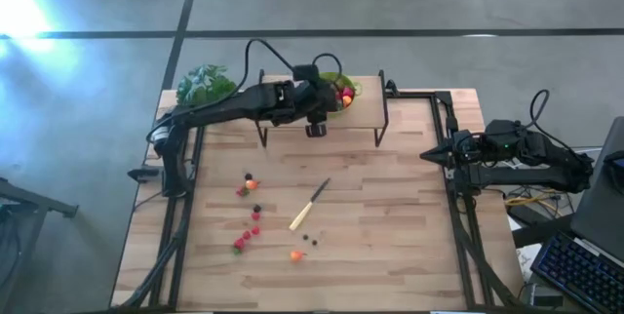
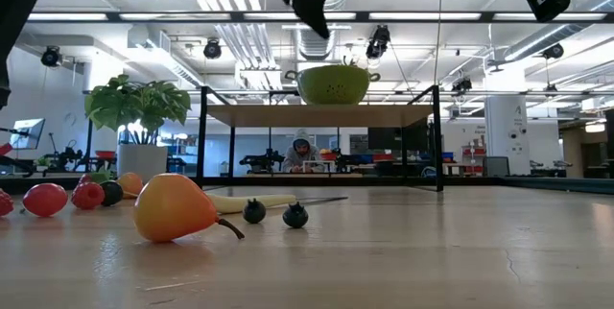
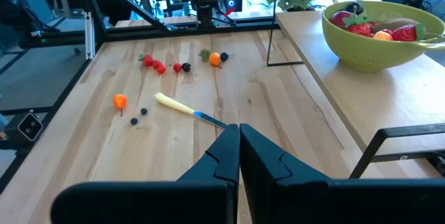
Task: Pick & Place Fruit
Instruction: Put the blueberry into the strainer bowl
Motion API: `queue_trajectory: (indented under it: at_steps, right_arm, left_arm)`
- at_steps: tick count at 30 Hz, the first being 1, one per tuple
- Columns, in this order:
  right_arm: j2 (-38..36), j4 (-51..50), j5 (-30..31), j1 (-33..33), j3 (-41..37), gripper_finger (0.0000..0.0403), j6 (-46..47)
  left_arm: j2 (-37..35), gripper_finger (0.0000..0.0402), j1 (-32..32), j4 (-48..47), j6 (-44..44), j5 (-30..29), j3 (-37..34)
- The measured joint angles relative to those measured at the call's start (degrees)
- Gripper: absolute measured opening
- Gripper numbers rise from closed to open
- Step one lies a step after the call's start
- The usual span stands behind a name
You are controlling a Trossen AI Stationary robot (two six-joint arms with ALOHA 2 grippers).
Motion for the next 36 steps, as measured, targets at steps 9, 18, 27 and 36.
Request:
queue_trajectory:
  at_steps: [9,18,27,36]
  right_arm:
    - [0.0,0.0,0.0,0.0,0.0,0.0008,0.0]
    - [0.0,0.0,0.0,0.0,0.0,0.0008,0.0]
    - [0.0,0.0,0.0,0.0,0.0,0.0008,0.0]
    - [0.0,0.0,0.0,0.0,0.0,0.0008,0.0]
  left_arm:
    - [0.1,0.0200,-11.1,-8.1,-5.3,16.8,1.1]
    - [0.3,0.0200,-23.5,-8.2,-8.4,18.9,-7.9]
    - [0.3,0.0200,-31.8,2.3,-11.0,18.8,-21.6]
    - [0.3,0.0193,-34.1,15.3,-12.9,20.5,-32.8]
